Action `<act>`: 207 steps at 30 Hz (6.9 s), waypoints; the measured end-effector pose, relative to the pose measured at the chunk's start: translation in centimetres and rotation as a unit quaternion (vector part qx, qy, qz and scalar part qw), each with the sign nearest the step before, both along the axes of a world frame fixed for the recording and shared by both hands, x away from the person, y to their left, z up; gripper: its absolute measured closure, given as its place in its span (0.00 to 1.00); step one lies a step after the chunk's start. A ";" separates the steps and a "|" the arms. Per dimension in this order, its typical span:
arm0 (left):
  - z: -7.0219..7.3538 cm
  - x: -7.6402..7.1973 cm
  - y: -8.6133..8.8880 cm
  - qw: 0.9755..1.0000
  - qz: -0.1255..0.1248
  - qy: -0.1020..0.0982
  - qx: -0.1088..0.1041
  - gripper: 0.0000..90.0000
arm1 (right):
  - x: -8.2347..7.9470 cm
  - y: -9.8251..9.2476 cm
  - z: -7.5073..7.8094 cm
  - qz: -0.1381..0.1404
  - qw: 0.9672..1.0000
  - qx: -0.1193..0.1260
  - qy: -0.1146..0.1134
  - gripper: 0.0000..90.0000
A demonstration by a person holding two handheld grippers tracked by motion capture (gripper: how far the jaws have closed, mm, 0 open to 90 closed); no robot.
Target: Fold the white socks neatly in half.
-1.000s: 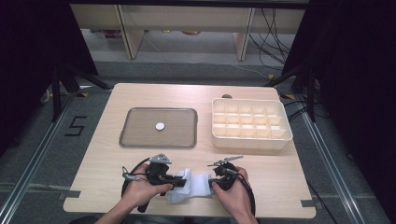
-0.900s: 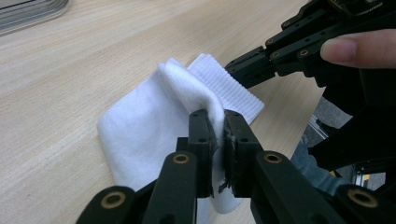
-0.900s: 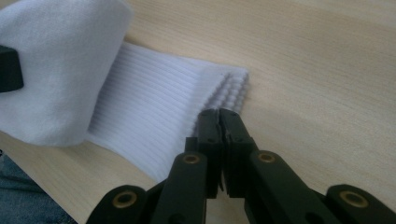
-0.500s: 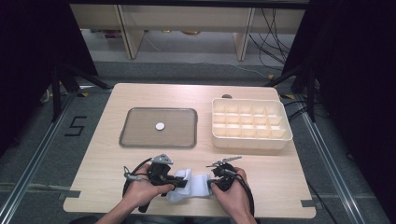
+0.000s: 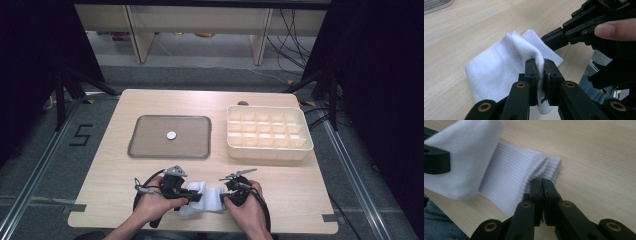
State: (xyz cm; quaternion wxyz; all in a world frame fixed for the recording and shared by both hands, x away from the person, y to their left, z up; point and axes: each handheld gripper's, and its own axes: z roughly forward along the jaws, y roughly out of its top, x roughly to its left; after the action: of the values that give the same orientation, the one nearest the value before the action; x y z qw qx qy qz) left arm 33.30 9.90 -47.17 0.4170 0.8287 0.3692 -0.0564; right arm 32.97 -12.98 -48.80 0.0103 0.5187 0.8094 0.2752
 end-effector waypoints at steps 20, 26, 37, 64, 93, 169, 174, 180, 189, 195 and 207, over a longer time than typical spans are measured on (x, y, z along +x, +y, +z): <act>-0.2 0.0 -0.3 1.000 -0.006 0.007 0.005 0.92 | -0.1 0.3 -0.1 0.000 1.000 -0.002 0.004 0.97; -0.2 0.0 -0.5 1.000 -0.005 0.003 0.009 0.91 | -0.1 0.4 -0.1 0.000 1.000 -0.005 0.006 0.97; -0.4 0.1 -0.9 1.000 -0.009 0.004 0.011 0.91 | -0.2 0.5 -0.1 -0.002 1.000 -0.001 0.000 0.96; -0.6 0.3 -1.7 1.000 -0.021 0.000 0.018 0.91 | 0.3 -0.5 -0.6 -0.014 1.000 -0.022 0.001 1.00; -1.1 0.6 -2.8 1.000 -0.026 0.001 0.015 0.88 | 0.0 0.0 -0.4 -0.012 1.000 -0.006 0.001 1.00; -2.7 2.0 4.9 0.994 0.100 0.035 0.013 0.57 | 0.7 2.7 2.3 0.049 0.997 0.054 -0.004 1.00; -3.1 1.5 4.8 0.993 0.098 0.061 0.007 0.63 | 0.8 4.0 1.3 0.056 0.997 0.050 0.018 1.00; -3.4 1.4 4.3 0.993 0.090 0.078 0.014 0.71 | 1.1 4.4 0.4 0.054 0.997 0.042 0.034 1.00; -3.5 1.6 4.0 0.991 0.094 0.098 0.002 0.86 | 1.3 4.1 -0.1 0.051 0.996 0.052 0.046 1.00; -2.3 1.2 3.8 0.992 0.085 0.089 -0.014 0.90 | 1.4 4.0 -0.2 0.043 0.997 0.051 0.047 1.00; -0.8 0.8 2.4 0.993 0.061 0.090 -0.053 0.90 | 1.3 4.0 -0.3 0.039 0.997 0.057 0.045 1.00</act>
State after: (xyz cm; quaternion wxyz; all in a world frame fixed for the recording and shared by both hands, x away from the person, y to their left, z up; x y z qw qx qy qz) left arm 34.05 12.28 -47.95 0.4282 0.7728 0.4514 -0.1253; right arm 34.29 -9.01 -49.15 -0.0664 0.4981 0.8119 0.2972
